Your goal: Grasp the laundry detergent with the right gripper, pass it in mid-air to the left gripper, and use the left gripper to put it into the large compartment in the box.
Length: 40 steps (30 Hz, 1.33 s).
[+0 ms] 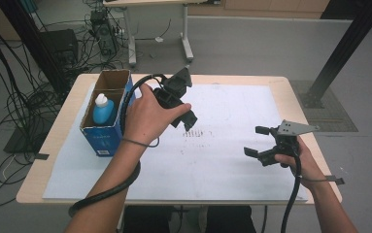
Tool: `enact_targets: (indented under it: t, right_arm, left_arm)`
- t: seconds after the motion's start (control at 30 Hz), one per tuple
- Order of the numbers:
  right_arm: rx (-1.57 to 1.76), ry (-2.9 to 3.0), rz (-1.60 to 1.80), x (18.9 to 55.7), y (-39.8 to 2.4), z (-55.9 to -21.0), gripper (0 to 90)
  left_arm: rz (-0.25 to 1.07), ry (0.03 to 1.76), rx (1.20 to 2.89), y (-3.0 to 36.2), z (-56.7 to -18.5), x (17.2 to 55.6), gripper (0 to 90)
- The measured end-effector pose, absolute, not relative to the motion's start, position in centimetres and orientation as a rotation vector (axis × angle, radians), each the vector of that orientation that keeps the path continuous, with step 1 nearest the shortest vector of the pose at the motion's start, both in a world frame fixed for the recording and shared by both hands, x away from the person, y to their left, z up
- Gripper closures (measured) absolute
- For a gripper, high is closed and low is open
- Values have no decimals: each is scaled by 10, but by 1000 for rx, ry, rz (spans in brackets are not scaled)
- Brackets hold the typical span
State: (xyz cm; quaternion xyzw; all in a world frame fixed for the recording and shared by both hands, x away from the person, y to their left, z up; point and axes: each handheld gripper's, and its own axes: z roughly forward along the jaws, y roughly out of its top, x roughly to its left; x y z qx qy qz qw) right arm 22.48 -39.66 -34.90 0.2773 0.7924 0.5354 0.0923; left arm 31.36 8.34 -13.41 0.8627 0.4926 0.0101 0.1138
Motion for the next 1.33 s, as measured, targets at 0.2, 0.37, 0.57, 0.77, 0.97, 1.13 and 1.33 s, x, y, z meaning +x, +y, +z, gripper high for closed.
enact_targets:
  t: [0.2,0.37,0.57,0.77,0.97,1.13,1.33]
  right_arm:
    - [839,2353,1576,226,-396,-347,22]
    - [854,2357,1562,226,-397,-346,21]
    - [858,2362,1537,228,-394,-343,21]
    - [854,2364,1534,230,-392,-341,21]
    - [850,2372,1531,232,-389,-342,21]
    - [846,2375,1527,233,-387,-341,21]
    - [849,2373,1528,232,-387,-341,21]
  left_arm:
    - [13,1422,2525,80,-157,310,52]
    - [5,1419,2512,80,-173,309,52]
    - [-35,1417,2503,78,-198,309,53]
    - [-67,1421,2512,75,-222,309,53]
    - [-94,1435,2506,75,-236,310,53]
    - [-106,1430,2505,75,-240,310,54]
    - [-106,1423,2502,75,-240,309,54]
